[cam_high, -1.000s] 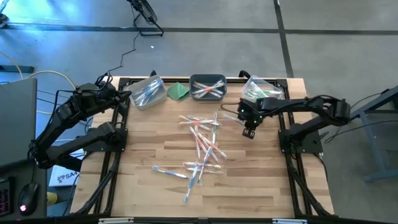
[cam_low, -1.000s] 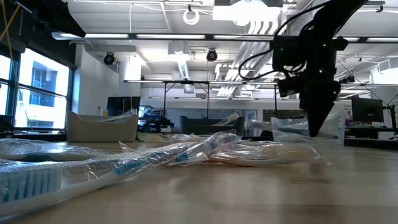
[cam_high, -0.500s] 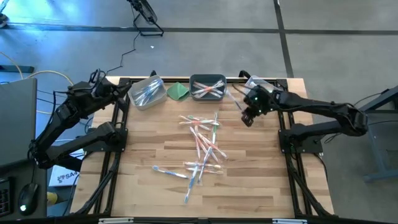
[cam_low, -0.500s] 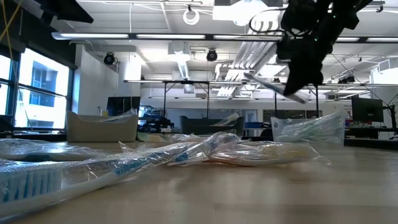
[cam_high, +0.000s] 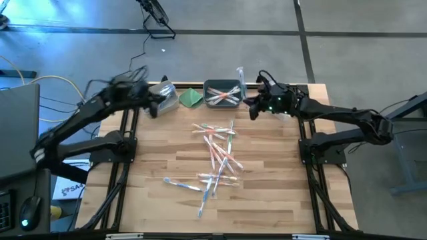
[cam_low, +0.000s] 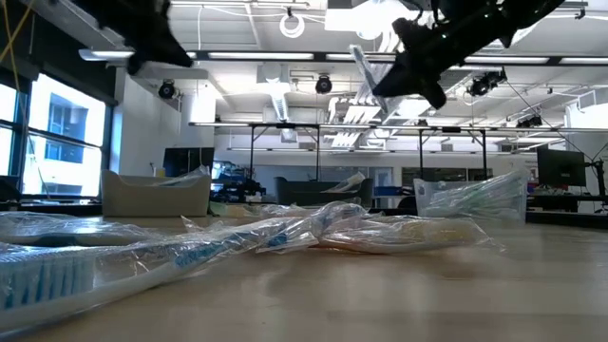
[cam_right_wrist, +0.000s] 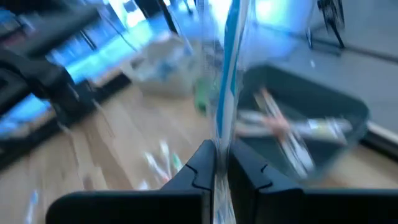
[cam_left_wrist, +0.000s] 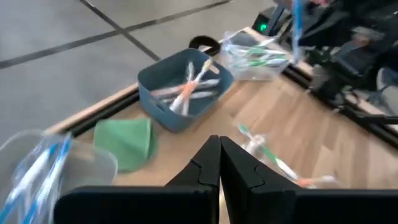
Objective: Pick & Place Toothbrushes
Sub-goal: Put the blue toothbrush into the gray bin
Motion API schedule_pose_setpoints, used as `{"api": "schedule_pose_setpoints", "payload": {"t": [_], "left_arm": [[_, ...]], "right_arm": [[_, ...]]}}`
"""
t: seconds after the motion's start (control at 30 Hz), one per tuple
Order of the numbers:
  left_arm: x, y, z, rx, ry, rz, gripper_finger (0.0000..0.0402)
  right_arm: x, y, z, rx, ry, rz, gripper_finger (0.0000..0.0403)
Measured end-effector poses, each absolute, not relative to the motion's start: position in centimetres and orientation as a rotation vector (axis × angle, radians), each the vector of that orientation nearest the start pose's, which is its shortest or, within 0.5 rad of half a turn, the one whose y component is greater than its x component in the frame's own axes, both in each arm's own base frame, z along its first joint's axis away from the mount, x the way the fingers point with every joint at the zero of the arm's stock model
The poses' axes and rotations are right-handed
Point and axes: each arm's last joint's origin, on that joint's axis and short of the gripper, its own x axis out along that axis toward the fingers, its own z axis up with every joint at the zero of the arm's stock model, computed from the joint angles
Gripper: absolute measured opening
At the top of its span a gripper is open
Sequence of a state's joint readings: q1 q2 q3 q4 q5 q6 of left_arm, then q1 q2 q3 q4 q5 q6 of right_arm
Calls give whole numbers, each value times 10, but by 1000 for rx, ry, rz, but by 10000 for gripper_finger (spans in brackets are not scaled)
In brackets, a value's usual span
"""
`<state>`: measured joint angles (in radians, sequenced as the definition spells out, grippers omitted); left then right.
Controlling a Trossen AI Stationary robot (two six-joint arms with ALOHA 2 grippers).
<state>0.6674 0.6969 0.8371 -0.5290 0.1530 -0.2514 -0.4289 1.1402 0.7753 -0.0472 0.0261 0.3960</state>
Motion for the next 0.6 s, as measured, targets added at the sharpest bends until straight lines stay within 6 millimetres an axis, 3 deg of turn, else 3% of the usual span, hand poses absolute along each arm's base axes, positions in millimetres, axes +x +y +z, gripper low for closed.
{"api": "schedule_pose_setpoints", "payload": {"t": [0.17,0.27,0.43,0.6], "left_arm": [[162,117,324,-308,239,396,0],[180,130,324,-268,170,334,0],[199,142,319,-239,112,267,0],[205,147,319,-187,76,263,0]], "right_arm": [[240,-107,276,440,201,-515,14],[244,-108,278,441,157,-506,14],[249,-107,280,454,115,-491,14],[250,-105,284,458,71,-480,14]]}}
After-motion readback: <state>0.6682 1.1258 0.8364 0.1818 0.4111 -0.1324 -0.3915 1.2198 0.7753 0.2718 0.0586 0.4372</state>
